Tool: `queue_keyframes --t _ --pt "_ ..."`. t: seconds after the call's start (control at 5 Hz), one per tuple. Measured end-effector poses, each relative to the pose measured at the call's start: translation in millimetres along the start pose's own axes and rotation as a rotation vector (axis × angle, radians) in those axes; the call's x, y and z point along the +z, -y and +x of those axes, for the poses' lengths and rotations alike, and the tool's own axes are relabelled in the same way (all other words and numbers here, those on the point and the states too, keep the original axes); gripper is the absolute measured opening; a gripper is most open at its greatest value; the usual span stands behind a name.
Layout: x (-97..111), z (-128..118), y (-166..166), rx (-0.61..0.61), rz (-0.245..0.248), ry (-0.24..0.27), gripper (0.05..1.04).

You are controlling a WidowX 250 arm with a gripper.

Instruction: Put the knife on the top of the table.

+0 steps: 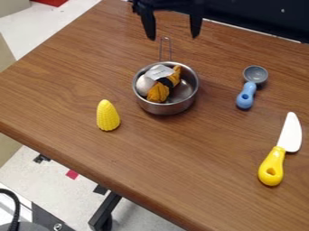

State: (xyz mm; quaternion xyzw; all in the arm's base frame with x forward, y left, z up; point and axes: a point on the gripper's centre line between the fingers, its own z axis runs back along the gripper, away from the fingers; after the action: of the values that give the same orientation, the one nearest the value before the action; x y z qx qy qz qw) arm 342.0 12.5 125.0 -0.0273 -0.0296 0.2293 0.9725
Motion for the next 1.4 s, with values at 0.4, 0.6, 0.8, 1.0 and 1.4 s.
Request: queue_keyframes --t 0.4,0.6,0.8,1.0,1.4 --pt "-8.6 -52.9 36.3 -0.146 0.018 0.043 1.000" --pt "-19.1 -82.7 48.5 -0.219 0.023 0.031 1.000" --pt "-33.8 -105.7 59.9 -0.269 0.007 0.033 1.000" --pt "-36.1 -120.7 74.6 -0.321 -0.011 0.020 1.000" --pt "-57.6 -133.7 97.9 -0.391 -0.041 0.043 1.000"
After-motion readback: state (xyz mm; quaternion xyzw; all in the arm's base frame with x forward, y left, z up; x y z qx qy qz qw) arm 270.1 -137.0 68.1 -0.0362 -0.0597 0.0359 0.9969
